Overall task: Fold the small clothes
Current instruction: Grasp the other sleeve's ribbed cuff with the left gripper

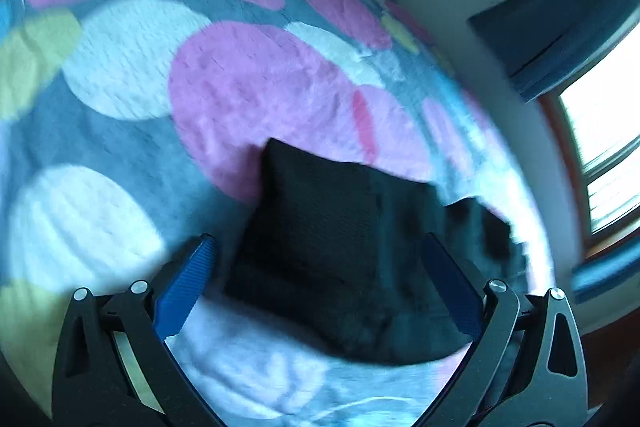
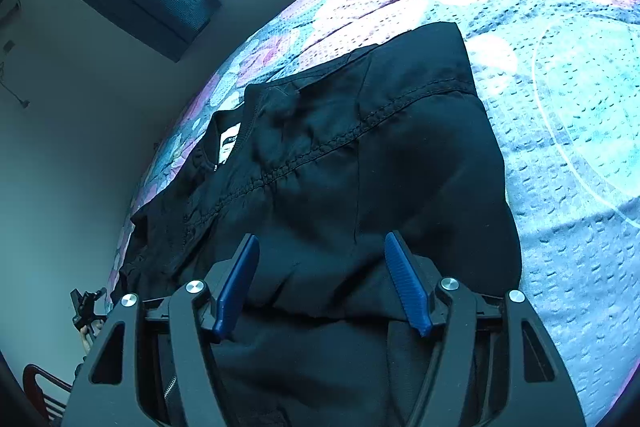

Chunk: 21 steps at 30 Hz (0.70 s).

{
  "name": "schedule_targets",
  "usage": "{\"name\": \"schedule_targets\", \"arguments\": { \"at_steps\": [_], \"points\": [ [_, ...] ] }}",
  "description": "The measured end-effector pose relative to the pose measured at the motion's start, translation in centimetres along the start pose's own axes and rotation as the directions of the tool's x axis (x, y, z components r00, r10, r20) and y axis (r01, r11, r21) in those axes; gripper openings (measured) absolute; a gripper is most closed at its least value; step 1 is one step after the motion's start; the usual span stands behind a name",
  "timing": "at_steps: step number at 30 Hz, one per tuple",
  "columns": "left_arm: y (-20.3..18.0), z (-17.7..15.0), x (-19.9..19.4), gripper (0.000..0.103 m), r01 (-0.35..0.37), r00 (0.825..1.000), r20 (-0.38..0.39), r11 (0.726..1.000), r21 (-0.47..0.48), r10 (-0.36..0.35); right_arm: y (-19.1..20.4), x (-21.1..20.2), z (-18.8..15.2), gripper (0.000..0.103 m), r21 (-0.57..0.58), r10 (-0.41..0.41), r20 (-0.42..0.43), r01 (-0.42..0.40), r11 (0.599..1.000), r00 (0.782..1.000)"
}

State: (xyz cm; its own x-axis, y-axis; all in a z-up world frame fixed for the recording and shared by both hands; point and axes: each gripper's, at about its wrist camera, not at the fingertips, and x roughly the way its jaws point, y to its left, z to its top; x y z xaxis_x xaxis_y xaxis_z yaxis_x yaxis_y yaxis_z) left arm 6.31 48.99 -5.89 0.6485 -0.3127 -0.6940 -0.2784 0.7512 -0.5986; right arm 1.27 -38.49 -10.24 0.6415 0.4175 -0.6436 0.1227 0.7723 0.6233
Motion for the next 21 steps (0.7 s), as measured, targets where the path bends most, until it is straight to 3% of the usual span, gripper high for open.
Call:
{"name": "schedule_targets", "arguments": {
  "at_steps": [5,9,15,18,21],
  "points": [
    [0.3,-0.7,-0.3,0.1,0.062,0.998,0.006,0.998,-0.022,-0.062,-0.1,0.0,0.0,0.066,0.006,0.001,0.008,-0.001,1.0,1.0],
    [0.6,0.1,0.0,0.092,0.034,0.999,-0.023,0.999,-0.021,-0.035,-0.2,0.0,0.1,0.067,0.007,0.002,0.009,-0.002,1.0,1.0],
    [-0.3,0.7,0.8,0.067,-0.085,0.995,-0.041,0.996,0.043,0.086,-0.5,-0.2,-0.1,0.067,0.016,0.012,0.023,-0.012,1.0,1.0],
    [-0.3,0.3,0.5,0.045,-0.154,0.988,-0.021,0.985,0.072,0.156,-0.7,-0.3,0.0,0.067,0.023,0.017,0.024,-0.018,1.0,1.0],
    [-0.1,0.1,-0.1,0.033,-0.168,0.985,-0.018,0.984,0.067,0.17,-0.9,-0.4,0.0,0.067,0.027,0.022,0.027,-0.023,0.999,0.999]
  ]
}}
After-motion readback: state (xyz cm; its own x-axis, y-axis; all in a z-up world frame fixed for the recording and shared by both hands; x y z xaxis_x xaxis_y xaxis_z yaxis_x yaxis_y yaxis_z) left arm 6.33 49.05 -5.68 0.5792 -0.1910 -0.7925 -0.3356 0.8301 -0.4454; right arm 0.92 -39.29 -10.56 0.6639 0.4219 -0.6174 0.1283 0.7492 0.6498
